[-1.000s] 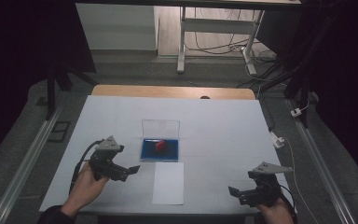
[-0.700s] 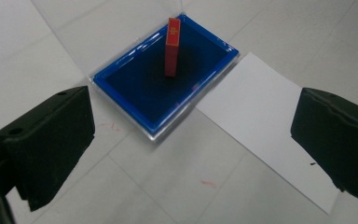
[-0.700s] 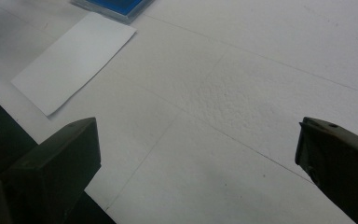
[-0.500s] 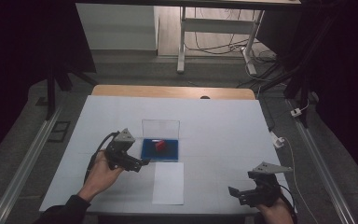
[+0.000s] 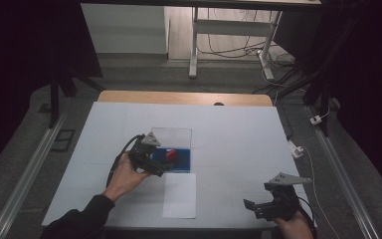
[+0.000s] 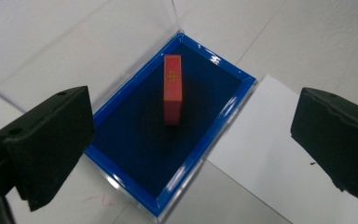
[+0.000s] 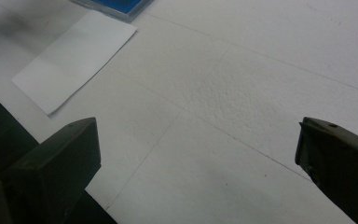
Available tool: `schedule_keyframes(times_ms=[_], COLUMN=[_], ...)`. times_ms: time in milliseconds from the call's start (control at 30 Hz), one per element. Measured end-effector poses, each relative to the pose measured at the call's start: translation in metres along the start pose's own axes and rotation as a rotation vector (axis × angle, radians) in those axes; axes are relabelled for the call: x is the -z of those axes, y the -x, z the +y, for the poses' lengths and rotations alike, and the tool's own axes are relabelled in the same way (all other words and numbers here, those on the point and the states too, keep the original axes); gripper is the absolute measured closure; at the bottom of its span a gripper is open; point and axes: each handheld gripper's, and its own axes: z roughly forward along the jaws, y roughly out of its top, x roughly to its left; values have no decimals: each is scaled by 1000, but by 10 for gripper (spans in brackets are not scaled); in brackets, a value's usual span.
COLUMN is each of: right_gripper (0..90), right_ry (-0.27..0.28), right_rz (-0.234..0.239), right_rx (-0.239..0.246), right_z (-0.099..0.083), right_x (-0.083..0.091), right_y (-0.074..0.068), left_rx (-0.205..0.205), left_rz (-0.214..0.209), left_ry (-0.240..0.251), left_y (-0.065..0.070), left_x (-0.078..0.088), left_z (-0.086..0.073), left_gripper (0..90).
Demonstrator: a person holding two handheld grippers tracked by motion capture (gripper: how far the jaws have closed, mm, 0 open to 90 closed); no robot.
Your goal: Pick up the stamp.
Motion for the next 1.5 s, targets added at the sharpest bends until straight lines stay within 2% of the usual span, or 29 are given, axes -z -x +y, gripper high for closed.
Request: schedule_keyframes(times_ms=[233,367,533,567,600,667,767,1067,1300,1500], right_gripper=[3,3,3,3,3,3,3,3,3,3], right_ry=[-3,-4,-5,-5,-5,-6,-5,-8,-9,-2], right_rz=[1,1,1,1,2,2,2,3,4,3], right_rx=[3,3,4,4,6,7,6,8,10,12], right_z=[0,0,0,0,0,0,0,0,0,0], right_x=[0,0,-1,-1,-1,-1,-1,-1,-1,0], right_y=[0,0,0,0,0,-1,-1,-1,-1,-1], left_rx=[-25,-41,-61,-66,-64,-63,-52,-55,-46,-7], left_rz=[20,46,54,53,55,61,53,49,36,21], left_ry=[-42,-55,-66,-70,-71,-77,-78,-98,-102,-74], left_y=[-2,-2,-3,-4,-4,-4,-5,-3,-5,-8], left_x=[-20,-26,-28,-28,-29,-30,-31,-32,-30,-18], left_z=[7,8,10,10,11,12,14,15,16,18], left_gripper=[4,75,293,293,379,456,547,789,797,797])
